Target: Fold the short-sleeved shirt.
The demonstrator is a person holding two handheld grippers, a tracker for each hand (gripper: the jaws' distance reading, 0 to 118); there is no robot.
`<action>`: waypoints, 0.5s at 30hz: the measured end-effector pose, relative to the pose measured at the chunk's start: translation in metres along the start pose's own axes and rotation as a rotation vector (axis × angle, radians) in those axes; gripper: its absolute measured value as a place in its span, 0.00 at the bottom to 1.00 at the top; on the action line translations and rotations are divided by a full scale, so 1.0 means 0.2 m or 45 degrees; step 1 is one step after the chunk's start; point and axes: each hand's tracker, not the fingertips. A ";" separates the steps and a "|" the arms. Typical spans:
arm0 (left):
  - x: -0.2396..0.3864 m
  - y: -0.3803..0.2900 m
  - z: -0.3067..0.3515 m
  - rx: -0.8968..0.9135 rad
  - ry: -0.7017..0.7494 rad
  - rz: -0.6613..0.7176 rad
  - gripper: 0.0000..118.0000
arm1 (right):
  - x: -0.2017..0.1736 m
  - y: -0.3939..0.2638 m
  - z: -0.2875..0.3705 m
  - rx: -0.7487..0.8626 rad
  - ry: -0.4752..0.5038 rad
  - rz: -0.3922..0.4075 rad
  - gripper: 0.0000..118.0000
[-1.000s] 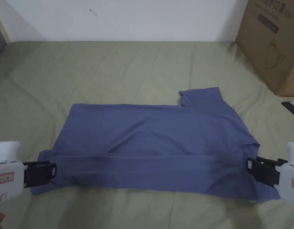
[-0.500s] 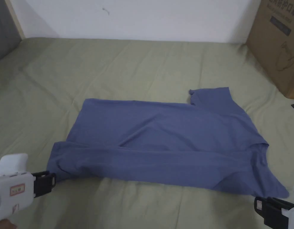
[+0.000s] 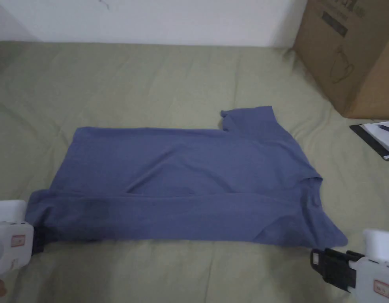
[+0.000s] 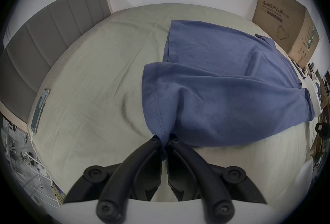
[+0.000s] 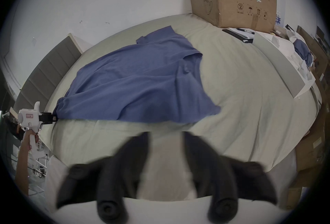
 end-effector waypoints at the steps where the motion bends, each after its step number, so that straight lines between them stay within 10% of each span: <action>1: -0.01 0.00 0.01 0.002 -0.008 0.002 0.03 | 0.03 0.02 -0.02 0.008 0.000 -0.006 0.73; 3: -0.03 0.00 0.02 0.005 -0.030 0.015 0.03 | 0.08 0.07 -0.08 -0.010 -0.022 -0.023 0.89; 9: -0.06 0.01 0.05 -0.008 -0.080 0.006 0.03 | 0.18 0.21 -0.28 0.011 -0.108 0.024 0.82; 12: -0.05 0.02 0.05 -0.013 -0.084 -0.018 0.03 | 0.18 0.26 -0.39 -0.120 -0.087 0.000 0.12; 15: -0.06 0.02 0.07 -0.015 -0.090 -0.041 0.03 | 0.07 0.24 -0.41 -0.078 -0.009 0.064 0.07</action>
